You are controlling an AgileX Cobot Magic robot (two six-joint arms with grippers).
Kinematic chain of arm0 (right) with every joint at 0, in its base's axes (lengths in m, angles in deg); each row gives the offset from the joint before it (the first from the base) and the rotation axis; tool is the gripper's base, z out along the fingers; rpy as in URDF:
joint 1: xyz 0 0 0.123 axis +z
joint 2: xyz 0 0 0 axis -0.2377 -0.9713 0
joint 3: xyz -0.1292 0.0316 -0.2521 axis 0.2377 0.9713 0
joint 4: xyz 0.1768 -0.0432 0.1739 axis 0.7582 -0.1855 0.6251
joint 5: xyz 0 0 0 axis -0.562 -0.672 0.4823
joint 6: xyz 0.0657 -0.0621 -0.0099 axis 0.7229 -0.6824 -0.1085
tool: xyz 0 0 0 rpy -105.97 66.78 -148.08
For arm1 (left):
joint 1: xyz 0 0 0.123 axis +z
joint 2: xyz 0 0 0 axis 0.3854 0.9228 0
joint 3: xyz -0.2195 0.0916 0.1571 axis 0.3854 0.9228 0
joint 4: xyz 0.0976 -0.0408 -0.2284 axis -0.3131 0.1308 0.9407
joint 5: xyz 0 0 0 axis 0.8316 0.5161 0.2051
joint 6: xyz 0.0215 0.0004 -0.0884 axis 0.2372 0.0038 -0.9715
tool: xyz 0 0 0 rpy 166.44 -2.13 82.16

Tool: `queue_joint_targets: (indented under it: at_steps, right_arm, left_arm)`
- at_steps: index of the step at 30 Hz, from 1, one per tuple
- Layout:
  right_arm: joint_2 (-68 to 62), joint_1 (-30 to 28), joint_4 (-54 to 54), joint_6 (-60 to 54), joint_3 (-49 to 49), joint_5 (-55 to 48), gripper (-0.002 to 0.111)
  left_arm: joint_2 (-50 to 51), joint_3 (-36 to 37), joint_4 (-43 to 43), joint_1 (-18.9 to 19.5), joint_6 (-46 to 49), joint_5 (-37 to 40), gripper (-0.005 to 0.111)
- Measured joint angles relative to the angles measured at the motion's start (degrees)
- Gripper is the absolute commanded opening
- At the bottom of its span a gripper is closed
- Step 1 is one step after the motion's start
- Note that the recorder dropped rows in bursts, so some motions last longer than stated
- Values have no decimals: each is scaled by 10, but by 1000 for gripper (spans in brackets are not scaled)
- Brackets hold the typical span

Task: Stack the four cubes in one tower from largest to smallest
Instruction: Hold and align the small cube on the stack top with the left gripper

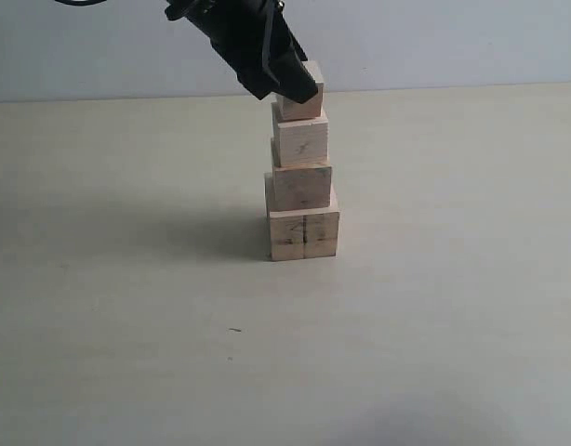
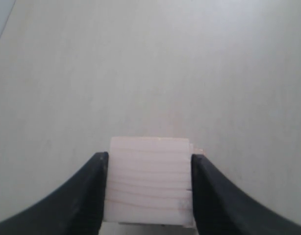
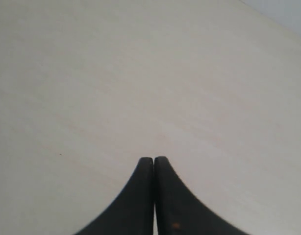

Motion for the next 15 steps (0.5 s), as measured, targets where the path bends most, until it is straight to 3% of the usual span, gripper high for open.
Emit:
queue_joint_targets:
  at_steps: [11,15]
  right_arm:
    - [0,0,0,0,0,0,0]
    - [0,0,0,0,0,0,0]
  left_arm:
    - [0,0,0,0,0,1,1]
    - [0,0,0,0,0,1,27]
